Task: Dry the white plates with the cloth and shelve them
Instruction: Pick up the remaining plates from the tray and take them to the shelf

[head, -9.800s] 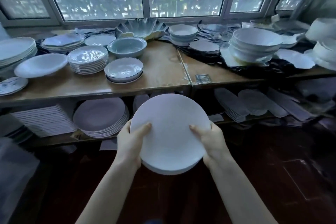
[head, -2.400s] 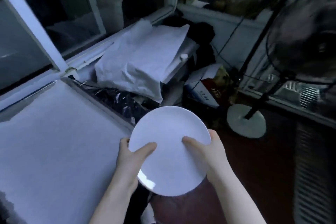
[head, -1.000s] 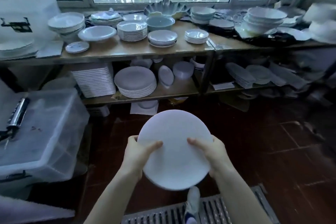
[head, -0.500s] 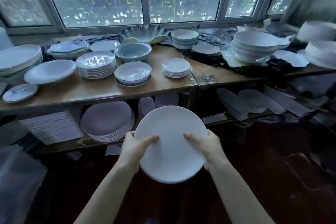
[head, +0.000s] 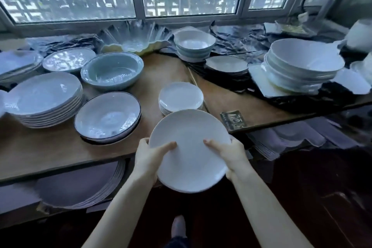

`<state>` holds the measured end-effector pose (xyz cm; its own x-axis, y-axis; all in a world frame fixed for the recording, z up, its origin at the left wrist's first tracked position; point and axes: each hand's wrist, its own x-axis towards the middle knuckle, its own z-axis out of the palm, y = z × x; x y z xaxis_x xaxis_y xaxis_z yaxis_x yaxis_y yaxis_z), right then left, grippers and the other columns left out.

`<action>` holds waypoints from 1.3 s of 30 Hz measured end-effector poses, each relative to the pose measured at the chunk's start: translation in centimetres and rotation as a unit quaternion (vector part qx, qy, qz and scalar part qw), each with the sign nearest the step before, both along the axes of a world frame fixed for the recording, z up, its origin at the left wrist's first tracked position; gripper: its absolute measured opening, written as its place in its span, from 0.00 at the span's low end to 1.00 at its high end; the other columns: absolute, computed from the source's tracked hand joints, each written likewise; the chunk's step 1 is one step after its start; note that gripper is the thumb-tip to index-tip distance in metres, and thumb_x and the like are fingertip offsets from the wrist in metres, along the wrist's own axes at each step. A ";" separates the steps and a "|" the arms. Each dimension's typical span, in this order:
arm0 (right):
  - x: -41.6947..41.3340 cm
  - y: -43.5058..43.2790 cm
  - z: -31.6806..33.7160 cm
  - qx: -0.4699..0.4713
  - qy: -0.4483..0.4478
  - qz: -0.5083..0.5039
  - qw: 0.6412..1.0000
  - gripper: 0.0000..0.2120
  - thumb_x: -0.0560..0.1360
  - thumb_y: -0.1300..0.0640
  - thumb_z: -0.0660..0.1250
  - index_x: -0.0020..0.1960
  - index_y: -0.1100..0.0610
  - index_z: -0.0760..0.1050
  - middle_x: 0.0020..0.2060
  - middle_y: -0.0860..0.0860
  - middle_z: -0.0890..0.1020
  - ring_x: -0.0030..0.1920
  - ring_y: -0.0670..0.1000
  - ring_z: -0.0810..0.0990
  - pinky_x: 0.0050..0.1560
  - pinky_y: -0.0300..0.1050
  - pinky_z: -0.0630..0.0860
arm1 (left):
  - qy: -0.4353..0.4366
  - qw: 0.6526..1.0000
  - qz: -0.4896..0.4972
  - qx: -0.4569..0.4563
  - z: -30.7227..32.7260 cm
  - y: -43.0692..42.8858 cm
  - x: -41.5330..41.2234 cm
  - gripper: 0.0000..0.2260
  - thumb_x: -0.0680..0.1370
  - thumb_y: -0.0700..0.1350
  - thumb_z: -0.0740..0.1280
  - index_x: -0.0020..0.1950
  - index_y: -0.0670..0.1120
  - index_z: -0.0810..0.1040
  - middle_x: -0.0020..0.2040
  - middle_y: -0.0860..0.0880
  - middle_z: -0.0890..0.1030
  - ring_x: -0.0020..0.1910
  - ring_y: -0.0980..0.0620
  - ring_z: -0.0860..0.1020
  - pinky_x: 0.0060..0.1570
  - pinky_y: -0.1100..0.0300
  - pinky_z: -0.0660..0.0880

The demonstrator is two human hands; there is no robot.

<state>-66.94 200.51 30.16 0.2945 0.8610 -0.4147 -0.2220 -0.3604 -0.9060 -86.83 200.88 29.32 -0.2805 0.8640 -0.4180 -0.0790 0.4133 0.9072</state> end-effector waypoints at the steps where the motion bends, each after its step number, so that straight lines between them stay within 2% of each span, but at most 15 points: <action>1: 0.1 2.4 0.0 -0.005 0.003 0.002 1.000 0.19 0.65 0.65 0.81 0.54 0.63 0.80 0.44 0.59 0.86 0.43 0.60 0.86 0.41 0.53 0.83 | -0.006 1.000 0.000 0.002 0.0 2.4 0.1 0.31 0.55 0.50 0.80 0.53 0.46 0.71 0.52 0.45 0.80 0.48 0.46 0.81 0.43 0.49 0.79; 3: 0.4 7.0 0.1 -0.010 0.004 0.008 1.000 0.19 0.65 0.65 0.81 0.53 0.62 0.80 0.45 0.59 0.86 0.44 0.60 0.86 0.40 0.51 0.83 | -0.010 1.000 0.001 0.007 0.0 6.9 0.3 0.31 0.56 0.48 0.81 0.54 0.45 0.72 0.53 0.45 0.80 0.49 0.46 0.81 0.40 0.53 0.77; 5: 0.6 11.2 0.3 -0.015 -0.005 0.021 1.000 0.18 0.65 0.64 0.81 0.52 0.61 0.80 0.44 0.57 0.86 0.41 0.56 0.86 0.34 0.45 0.81 | -0.002 1.000 0.006 0.000 0.0 10.9 0.6 0.32 0.57 0.48 0.81 0.56 0.45 0.72 0.54 0.45 0.80 0.49 0.45 0.81 0.39 0.53 0.77; 7: 0.9 14.9 0.2 -0.021 0.000 0.038 0.999 0.19 0.65 0.64 0.81 0.53 0.60 0.79 0.44 0.55 0.86 0.40 0.55 0.85 0.31 0.42 0.80 | 0.002 1.000 0.008 -0.006 -0.5 14.4 0.8 0.30 0.60 0.47 0.82 0.57 0.45 0.71 0.54 0.46 0.79 0.49 0.46 0.81 0.35 0.55 0.76; 9: 1.2 18.6 -0.1 -0.027 0.004 0.050 0.998 0.19 0.65 0.64 0.81 0.54 0.60 0.79 0.45 0.56 0.86 0.43 0.57 0.85 0.33 0.44 0.80 | 0.020 1.000 0.017 -0.017 -0.9 17.6 1.0 0.30 0.61 0.48 0.81 0.58 0.45 0.72 0.54 0.46 0.80 0.48 0.46 0.81 0.36 0.51 0.79; 12: 1.4 23.8 -1.1 -0.031 -0.003 0.081 0.996 0.17 0.66 0.63 0.80 0.51 0.56 0.78 0.46 0.55 0.85 0.43 0.57 0.85 0.36 0.45 0.80 | 0.035 0.998 0.041 -0.030 -2.1 21.8 1.3 0.30 0.58 0.51 0.81 0.55 0.48 0.72 0.53 0.47 0.80 0.50 0.45 0.81 0.47 0.42 0.81; 15: 1.6 28.3 -2.5 -0.041 0.001 0.114 0.993 0.18 0.67 0.63 0.80 0.53 0.55 0.79 0.47 0.54 0.85 0.46 0.57 0.85 0.43 0.52 0.83 | 0.039 0.996 0.066 -0.044 -3.3 25.0 1.6 0.32 0.56 0.53 0.79 0.56 0.49 0.71 0.53 0.49 0.79 0.51 0.47 0.81 0.51 0.41 0.80; 18: 1.3 31.5 -4.1 -0.053 0.002 0.141 0.989 0.17 0.67 0.63 0.80 0.52 0.54 0.79 0.48 0.54 0.85 0.48 0.59 0.85 0.49 0.55 0.83 | 0.047 0.993 0.085 -0.066 -4.4 26.9 1.5 0.30 0.57 0.54 0.79 0.54 0.52 0.70 0.53 0.52 0.78 0.51 0.50 0.80 0.48 0.46 0.80; 22: 0.9 33.4 -5.9 -0.070 0.009 0.161 0.984 0.23 0.67 0.62 0.80 0.61 0.57 0.78 0.53 0.56 0.85 0.53 0.61 0.84 0.55 0.62 0.81 | 0.050 0.991 0.089 -0.083 -5.6 28.3 1.3 0.30 0.58 0.54 0.78 0.55 0.52 0.69 0.54 0.52 0.77 0.51 0.52 0.79 0.41 0.54 0.77; 24: 0.6 33.8 -6.3 -0.067 0.006 0.164 0.984 0.30 0.62 0.56 0.80 0.63 0.56 0.77 0.54 0.55 0.84 0.53 0.60 0.84 0.55 0.63 0.81 | 0.041 0.991 0.093 -0.088 -6.0 28.8 1.2 0.31 0.58 0.53 0.79 0.57 0.51 0.70 0.55 0.52 0.77 0.52 0.52 0.79 0.43 0.53 0.78; 26: 0.6 34.1 -6.5 -0.060 0.001 0.160 0.985 0.34 0.60 0.53 0.79 0.64 0.55 0.77 0.55 0.53 0.84 0.54 0.58 0.84 0.55 0.61 0.82 | 0.036 0.991 0.093 -0.090 -6.4 29.2 1.1 0.34 0.58 0.53 0.79 0.60 0.50 0.69 0.56 0.53 0.77 0.53 0.52 0.79 0.49 0.50 0.79; 31: 1.5 34.2 -7.3 -0.075 0.018 0.147 0.986 0.25 0.61 0.57 0.81 0.58 0.52 0.81 0.50 0.52 0.87 0.52 0.58 0.85 0.51 0.57 0.83 | 0.033 0.991 0.089 -0.090 -6.9 29.4 1.9 0.34 0.59 0.53 0.79 0.61 0.53 0.69 0.56 0.58 0.77 0.54 0.56 0.79 0.53 0.50 0.79; 33: 1.4 34.0 -7.5 -0.083 0.017 0.144 0.986 0.25 0.62 0.57 0.81 0.58 0.52 0.81 0.50 0.52 0.87 0.51 0.58 0.85 0.50 0.57 0.83 | 0.029 0.991 0.087 -0.094 -6.9 29.4 1.9 0.36 0.60 0.53 0.79 0.64 0.54 0.69 0.57 0.60 0.76 0.55 0.56 0.78 0.54 0.50 0.78; 35: 1.3 34.1 -7.6 -0.088 0.012 0.147 0.985 0.24 0.61 0.56 0.80 0.57 0.51 0.81 0.49 0.52 0.87 0.50 0.57 0.86 0.51 0.58 0.83 | 0.021 0.991 0.085 -0.100 -7.1 29.3 1.8 0.35 0.60 0.53 0.79 0.65 0.53 0.71 0.57 0.58 0.79 0.55 0.54 0.80 0.55 0.47 0.79; 39: 1.2 34.4 -7.8 -0.088 0.017 0.153 0.984 0.23 0.65 0.61 0.81 0.58 0.53 0.81 0.49 0.52 0.87 0.49 0.56 0.86 0.47 0.54 0.84 | 0.023 0.991 0.077 -0.109 -7.0 29.4 1.6 0.32 0.61 0.53 0.78 0.64 0.53 0.74 0.56 0.55 0.82 0.55 0.52 0.81 0.56 0.44 0.79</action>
<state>-65.70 234.90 22.33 0.0156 0.8215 -0.5700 -0.1066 -0.5654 -0.8179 -85.19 230.23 22.36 -0.4256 0.6995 -0.5741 -0.1166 0.5868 0.8013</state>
